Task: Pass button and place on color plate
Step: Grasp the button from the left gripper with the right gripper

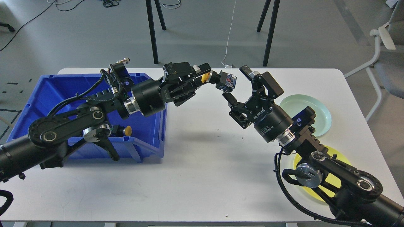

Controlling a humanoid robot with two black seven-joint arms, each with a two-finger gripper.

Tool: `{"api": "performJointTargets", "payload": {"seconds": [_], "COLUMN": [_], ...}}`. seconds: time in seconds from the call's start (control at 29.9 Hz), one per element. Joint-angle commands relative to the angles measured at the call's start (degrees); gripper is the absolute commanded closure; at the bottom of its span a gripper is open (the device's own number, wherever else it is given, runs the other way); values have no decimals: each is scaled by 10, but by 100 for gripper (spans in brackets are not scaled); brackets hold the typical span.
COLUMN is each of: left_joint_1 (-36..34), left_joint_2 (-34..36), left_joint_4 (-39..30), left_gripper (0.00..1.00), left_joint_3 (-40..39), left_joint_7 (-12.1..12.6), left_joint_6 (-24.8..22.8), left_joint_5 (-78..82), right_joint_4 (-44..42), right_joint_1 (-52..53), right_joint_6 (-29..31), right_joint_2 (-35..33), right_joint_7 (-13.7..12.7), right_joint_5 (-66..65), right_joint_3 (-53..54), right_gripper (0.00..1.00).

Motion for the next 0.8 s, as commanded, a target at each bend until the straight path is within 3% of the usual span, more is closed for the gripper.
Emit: {"api": "performJointTargets", "payload": {"seconds": [0.0, 0.47, 0.57, 0.7, 0.77], "left_joint_1": [0, 0, 0, 0, 0], "left_joint_2": [0, 0, 0, 0, 0], "left_joint_4": [0, 0, 0, 0, 0], "left_gripper": [77, 77, 77, 77, 77], "left_joint_3": [0, 0, 0, 0, 0], "left_joint_7": [0, 0, 0, 0, 0], "left_joint_6": [0, 1, 1, 1, 1], "left_joint_5": [1, 0, 0, 0, 0], "right_joint_4": [-4, -13, -13, -9, -13], "right_joint_1": [3, 16, 15, 14, 12], "right_joint_6": [-3, -5, -4, -4, -14], "right_joint_2": [18, 35, 35, 33, 40], "right_joint_7": [0, 0, 0, 0, 0], "right_joint_5": [3, 4, 5, 2, 7], "right_joint_3": [0, -8, -8, -8, 1], "right_gripper": [1, 6, 23, 65, 77]}}
